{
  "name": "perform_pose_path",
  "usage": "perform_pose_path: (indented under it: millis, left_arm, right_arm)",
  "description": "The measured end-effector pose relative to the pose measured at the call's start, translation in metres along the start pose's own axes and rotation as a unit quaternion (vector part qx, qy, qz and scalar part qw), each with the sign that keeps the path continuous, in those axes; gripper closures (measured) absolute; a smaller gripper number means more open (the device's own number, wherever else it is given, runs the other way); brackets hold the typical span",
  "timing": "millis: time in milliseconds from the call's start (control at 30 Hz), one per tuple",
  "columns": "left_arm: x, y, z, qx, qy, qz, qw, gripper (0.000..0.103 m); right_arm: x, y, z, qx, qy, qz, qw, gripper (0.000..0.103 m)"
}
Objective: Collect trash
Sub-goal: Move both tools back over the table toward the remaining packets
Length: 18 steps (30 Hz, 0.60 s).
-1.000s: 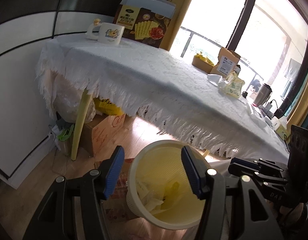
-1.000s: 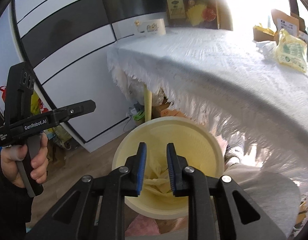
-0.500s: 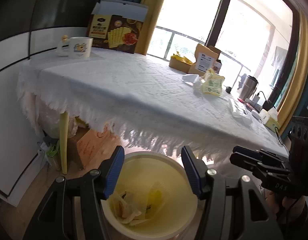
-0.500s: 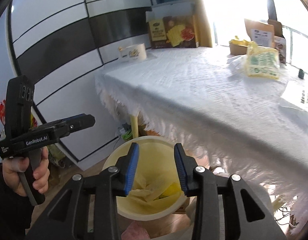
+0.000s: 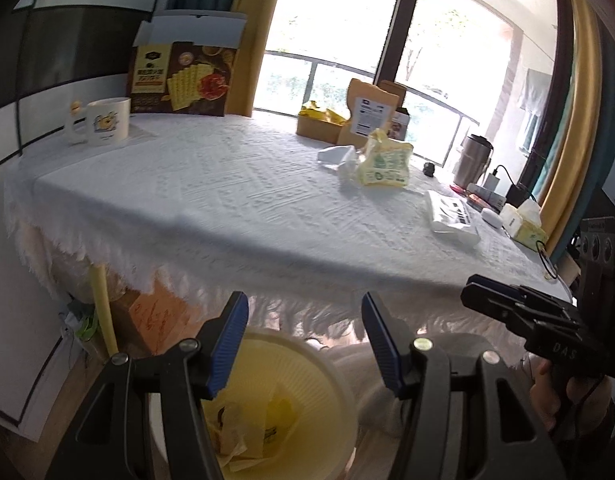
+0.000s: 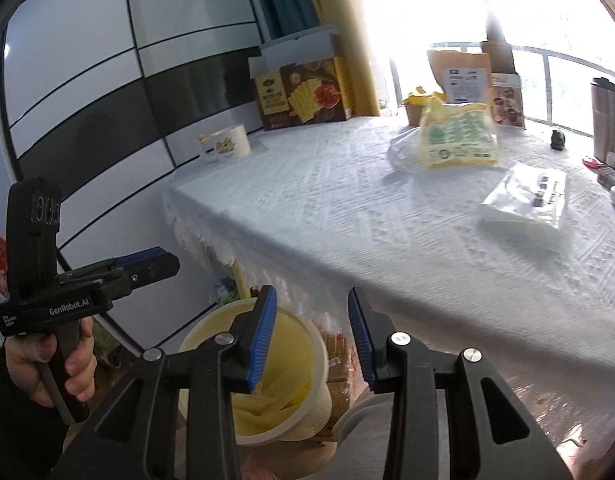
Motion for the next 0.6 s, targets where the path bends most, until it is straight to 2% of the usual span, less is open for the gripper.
perform_pose_path:
  millis: [600]
  left_arm:
    - [-0.039, 0.047, -0.069, -0.057, -0.029, -0.004, 0.9979, 0.044]
  right_arm:
    - [0.023, 0.013, -0.09, -0.049, -0.038, -0.029, 0.998, 0.064]
Point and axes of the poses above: each gripper's, at about its wrist camera, not at the fingertips, and x roughly against the way its jaws point, z to its left, y to its top, the point moved 5 cm from there along -x, roughly the way its jaws point, and after that the axes turned 15 degrees about z, right-handed, at the moved point
